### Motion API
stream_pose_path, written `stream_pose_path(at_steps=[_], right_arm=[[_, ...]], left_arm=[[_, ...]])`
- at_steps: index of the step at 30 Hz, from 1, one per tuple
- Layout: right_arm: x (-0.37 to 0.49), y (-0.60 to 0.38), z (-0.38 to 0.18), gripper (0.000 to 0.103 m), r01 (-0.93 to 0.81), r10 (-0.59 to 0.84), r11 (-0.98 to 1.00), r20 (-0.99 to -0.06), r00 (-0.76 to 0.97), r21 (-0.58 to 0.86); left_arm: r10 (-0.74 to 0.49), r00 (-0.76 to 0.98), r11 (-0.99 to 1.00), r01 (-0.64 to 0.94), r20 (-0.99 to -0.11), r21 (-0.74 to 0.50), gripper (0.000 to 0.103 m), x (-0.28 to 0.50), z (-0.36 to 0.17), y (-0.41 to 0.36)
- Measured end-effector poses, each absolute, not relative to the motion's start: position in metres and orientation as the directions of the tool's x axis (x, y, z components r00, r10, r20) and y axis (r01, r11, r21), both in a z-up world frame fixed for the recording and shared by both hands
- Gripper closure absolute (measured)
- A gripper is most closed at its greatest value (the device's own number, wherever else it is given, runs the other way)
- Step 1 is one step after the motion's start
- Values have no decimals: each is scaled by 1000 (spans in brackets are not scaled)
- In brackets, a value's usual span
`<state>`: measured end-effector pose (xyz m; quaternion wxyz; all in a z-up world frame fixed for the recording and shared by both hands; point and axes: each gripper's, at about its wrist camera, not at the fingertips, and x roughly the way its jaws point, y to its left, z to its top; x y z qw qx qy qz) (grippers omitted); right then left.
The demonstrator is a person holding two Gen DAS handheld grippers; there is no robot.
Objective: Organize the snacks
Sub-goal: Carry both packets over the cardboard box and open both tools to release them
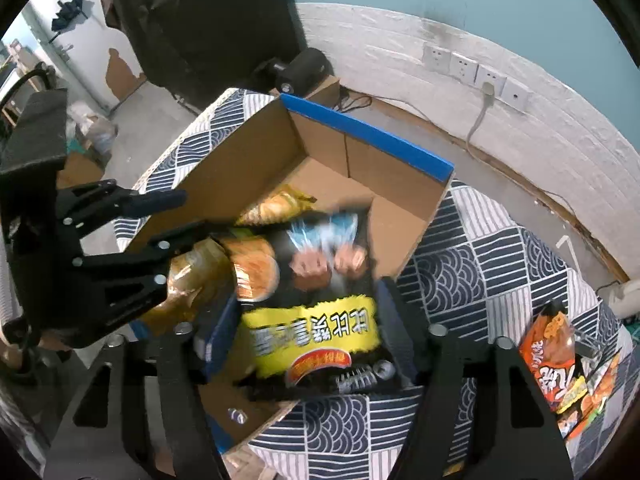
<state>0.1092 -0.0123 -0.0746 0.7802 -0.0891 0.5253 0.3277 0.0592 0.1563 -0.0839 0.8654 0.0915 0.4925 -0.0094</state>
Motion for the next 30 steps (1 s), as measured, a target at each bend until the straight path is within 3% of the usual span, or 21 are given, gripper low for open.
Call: stream_pose_path(at_steps=[4,17,30], right_arm=[[110,-16,-71,29,-596,415,778,-875,248,200],[111,-46,-62,29,-557,410,807,-866,286,198],[109,-94,-55,28,-501,402,841,-856,324,206]], left_arm=[[82,513,986,83,-855,144,54,59,-83,161],[82,534,984,93,-842,155,45,53,-73,150],[37,543,979,148,-839,139,43,49,-59,117]])
